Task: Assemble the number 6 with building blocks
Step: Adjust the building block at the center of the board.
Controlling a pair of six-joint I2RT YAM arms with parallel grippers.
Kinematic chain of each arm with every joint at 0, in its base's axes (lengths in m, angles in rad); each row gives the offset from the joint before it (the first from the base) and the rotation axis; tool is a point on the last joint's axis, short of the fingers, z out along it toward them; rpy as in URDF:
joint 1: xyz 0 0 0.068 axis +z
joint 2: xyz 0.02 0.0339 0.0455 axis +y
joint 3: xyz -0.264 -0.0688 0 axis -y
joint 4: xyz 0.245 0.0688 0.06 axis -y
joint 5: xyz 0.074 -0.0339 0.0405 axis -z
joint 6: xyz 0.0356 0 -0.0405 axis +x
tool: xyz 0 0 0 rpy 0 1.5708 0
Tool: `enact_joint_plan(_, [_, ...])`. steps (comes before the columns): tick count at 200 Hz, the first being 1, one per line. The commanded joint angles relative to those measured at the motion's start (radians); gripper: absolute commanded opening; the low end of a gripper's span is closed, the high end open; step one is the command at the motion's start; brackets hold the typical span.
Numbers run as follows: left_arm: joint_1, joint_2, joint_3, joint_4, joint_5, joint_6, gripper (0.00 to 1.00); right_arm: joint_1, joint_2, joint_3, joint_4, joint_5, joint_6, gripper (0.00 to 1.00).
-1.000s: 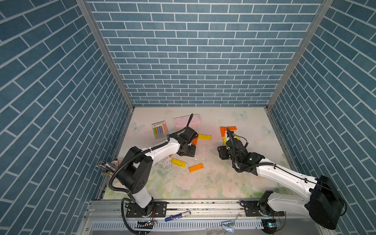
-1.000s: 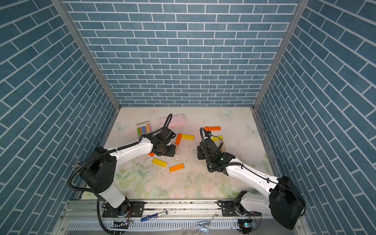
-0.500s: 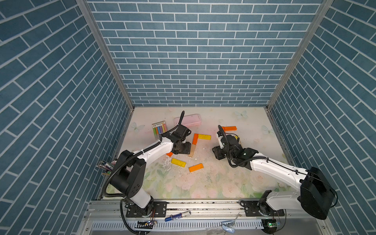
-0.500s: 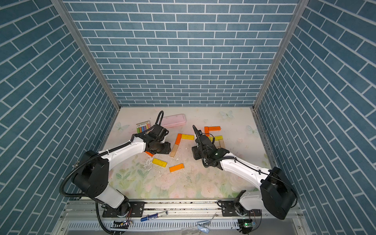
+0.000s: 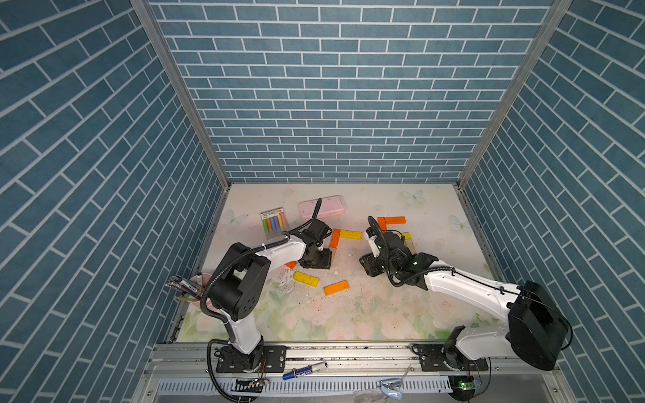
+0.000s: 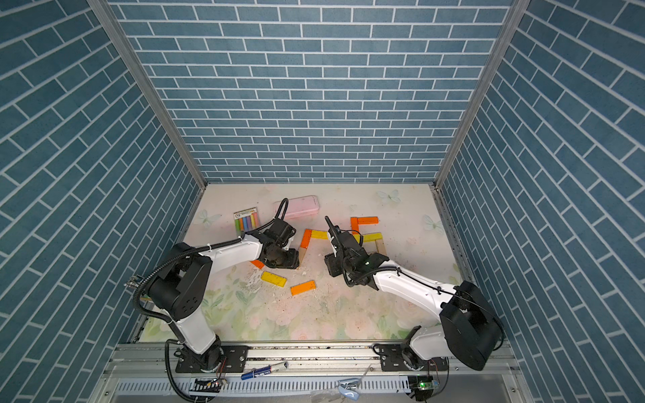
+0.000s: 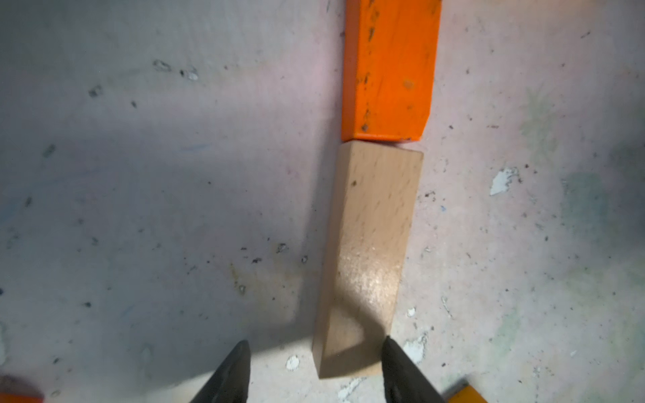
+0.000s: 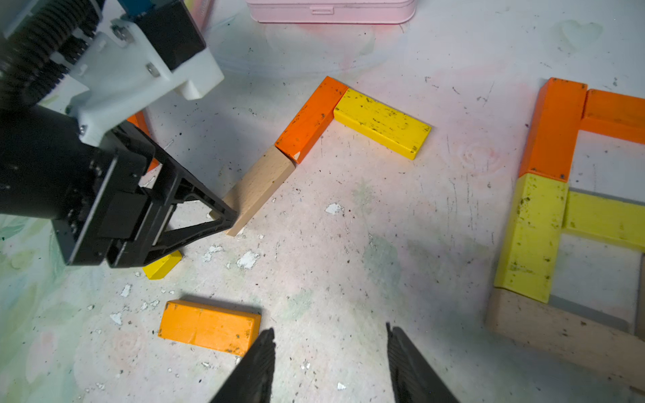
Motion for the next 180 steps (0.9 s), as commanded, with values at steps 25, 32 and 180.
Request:
enact_joint_plan(25, [-0.02, 0.012, -0.001, 0.024, 0.029, -0.036, 0.61, 0.004, 0.013, 0.005, -0.008, -0.015, -0.014, 0.54])
enact_joint_plan(32, [-0.022, 0.012, -0.004, 0.027, 0.032, -0.041, 0.61, 0.004, 0.018, 0.009, -0.01, -0.016, -0.014, 0.54])
enact_joint_plan(180, [-0.051, 0.0, -0.04, 0.051, 0.048, -0.078, 0.61, 0.004, 0.033, 0.012, -0.011, -0.026, -0.005, 0.54])
